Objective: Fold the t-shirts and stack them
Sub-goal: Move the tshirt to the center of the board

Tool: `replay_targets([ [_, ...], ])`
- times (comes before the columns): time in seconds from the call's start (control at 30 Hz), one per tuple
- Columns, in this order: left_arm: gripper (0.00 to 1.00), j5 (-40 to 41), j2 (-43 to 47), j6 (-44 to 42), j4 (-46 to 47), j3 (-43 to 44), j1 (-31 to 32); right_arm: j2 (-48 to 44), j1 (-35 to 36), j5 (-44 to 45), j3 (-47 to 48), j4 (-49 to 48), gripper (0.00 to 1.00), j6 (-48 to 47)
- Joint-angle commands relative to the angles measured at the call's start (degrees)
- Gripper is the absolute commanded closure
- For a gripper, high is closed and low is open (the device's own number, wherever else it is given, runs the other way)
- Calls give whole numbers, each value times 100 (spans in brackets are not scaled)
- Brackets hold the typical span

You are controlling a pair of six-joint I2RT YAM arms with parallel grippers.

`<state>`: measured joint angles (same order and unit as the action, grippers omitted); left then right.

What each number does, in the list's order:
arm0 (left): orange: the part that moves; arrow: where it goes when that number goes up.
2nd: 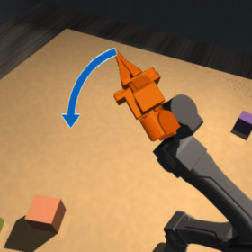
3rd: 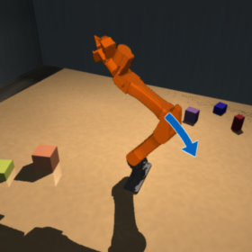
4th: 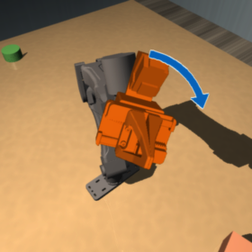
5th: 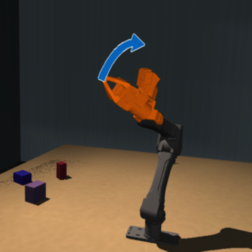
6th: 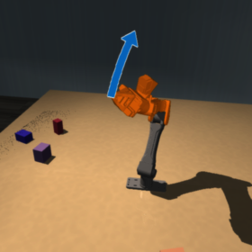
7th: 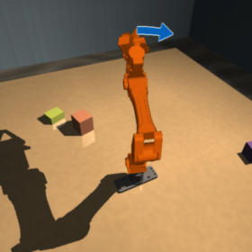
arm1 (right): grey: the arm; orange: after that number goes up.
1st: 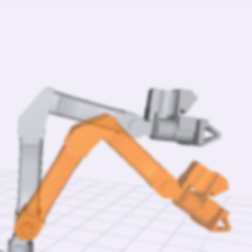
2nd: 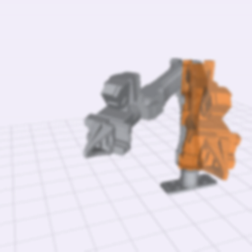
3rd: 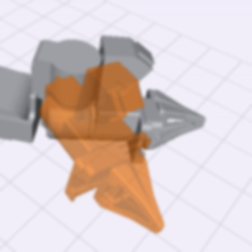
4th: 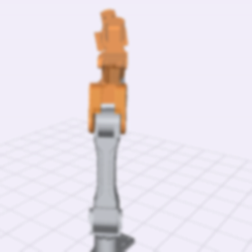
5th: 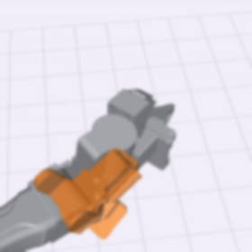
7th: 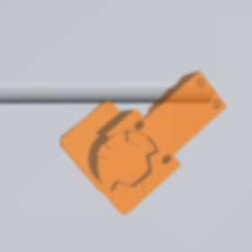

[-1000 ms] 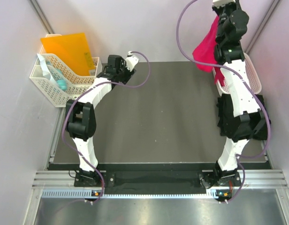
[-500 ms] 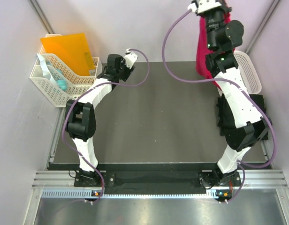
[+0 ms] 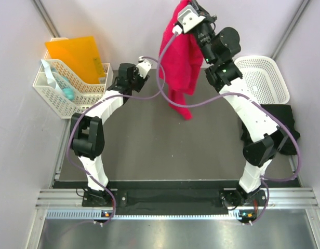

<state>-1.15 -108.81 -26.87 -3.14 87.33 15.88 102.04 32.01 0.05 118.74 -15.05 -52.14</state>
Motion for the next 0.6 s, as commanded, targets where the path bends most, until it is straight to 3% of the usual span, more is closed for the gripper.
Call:
replay_targets([
  [0.0,46,352,562,77,568,-259,20,167,-28,722,300,-1051,100,-787],
  [0.17,46,440,765,-37,613,-558,20,-210,-607,1304,-885,-685,100,-491],
  [0.3,45,449,879,-204,560,-743,20,-562,-1064,1077,-2246,454,100,-367],
  [0.47,44,387,915,-406,340,-788,20,-650,-1241,944,-3075,1941,100,-279],
  [0.57,43,317,932,-529,147,-788,20,-598,-1285,1014,-3401,2259,95,-262],
])
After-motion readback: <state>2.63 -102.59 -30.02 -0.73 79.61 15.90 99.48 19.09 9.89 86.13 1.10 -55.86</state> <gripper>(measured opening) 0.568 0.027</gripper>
